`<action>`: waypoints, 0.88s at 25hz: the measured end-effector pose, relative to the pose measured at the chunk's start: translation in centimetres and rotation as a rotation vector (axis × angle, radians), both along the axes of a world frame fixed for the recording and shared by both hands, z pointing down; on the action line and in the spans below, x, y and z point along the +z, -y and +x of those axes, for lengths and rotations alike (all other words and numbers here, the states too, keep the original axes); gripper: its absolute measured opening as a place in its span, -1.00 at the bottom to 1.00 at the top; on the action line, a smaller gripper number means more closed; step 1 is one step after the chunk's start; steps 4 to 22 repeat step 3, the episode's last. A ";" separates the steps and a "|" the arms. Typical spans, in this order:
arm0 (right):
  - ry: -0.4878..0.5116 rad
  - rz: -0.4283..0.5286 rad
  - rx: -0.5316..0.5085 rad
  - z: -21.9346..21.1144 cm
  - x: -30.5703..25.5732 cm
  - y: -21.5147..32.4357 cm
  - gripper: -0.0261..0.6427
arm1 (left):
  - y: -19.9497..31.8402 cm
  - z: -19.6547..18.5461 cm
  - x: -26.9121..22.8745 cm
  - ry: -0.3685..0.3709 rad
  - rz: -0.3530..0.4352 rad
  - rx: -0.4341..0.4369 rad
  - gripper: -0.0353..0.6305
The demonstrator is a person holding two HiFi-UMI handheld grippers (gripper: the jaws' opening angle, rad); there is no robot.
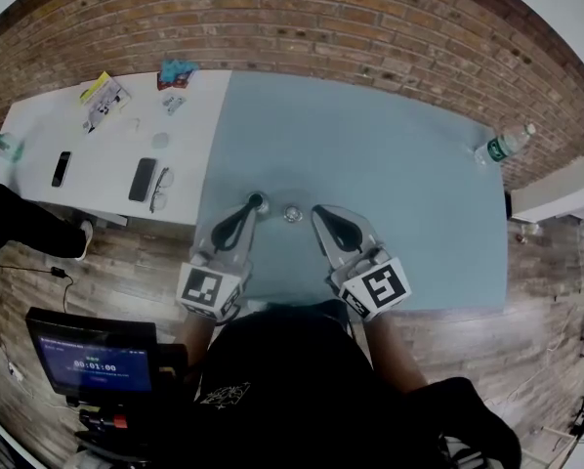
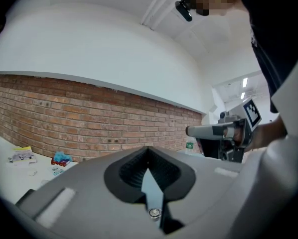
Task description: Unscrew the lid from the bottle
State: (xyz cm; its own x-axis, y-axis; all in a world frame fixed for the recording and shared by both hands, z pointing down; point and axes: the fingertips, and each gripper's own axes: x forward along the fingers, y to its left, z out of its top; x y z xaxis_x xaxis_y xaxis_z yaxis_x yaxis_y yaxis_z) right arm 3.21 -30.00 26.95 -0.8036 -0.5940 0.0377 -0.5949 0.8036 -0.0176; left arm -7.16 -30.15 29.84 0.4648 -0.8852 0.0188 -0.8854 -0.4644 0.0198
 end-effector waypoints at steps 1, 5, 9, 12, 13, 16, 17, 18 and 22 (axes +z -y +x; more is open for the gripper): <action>-0.001 0.000 0.000 0.0 0.1 0.0 -0.92 | 0.0 0.0 0.1 -0.002 0.000 0.001 -0.90; -0.002 0.001 0.000 -0.1 0.2 0.0 -0.92 | 0.0 -0.1 0.3 -0.004 -0.001 0.002 -0.90; -0.002 0.001 0.000 -0.1 0.2 0.0 -0.92 | 0.0 -0.1 0.3 -0.004 -0.001 0.002 -0.90; -0.002 0.001 0.000 -0.1 0.2 0.0 -0.92 | 0.0 -0.1 0.3 -0.004 -0.001 0.002 -0.90; -0.002 0.001 0.000 -0.1 0.2 0.0 -0.92 | 0.0 -0.1 0.3 -0.004 -0.001 0.002 -0.90; -0.002 0.001 0.000 -0.1 0.2 0.0 -0.92 | 0.0 -0.1 0.3 -0.004 -0.001 0.002 -0.90; -0.002 0.001 0.000 -0.1 0.2 0.0 -0.92 | 0.0 -0.1 0.3 -0.004 -0.001 0.002 -0.90; -0.002 0.001 0.000 -0.1 0.2 0.0 -0.92 | 0.0 -0.1 0.3 -0.004 -0.001 0.002 -0.90; -0.002 0.001 0.000 -0.1 0.2 0.0 -0.92 | 0.0 -0.1 0.3 -0.004 -0.001 0.002 -0.90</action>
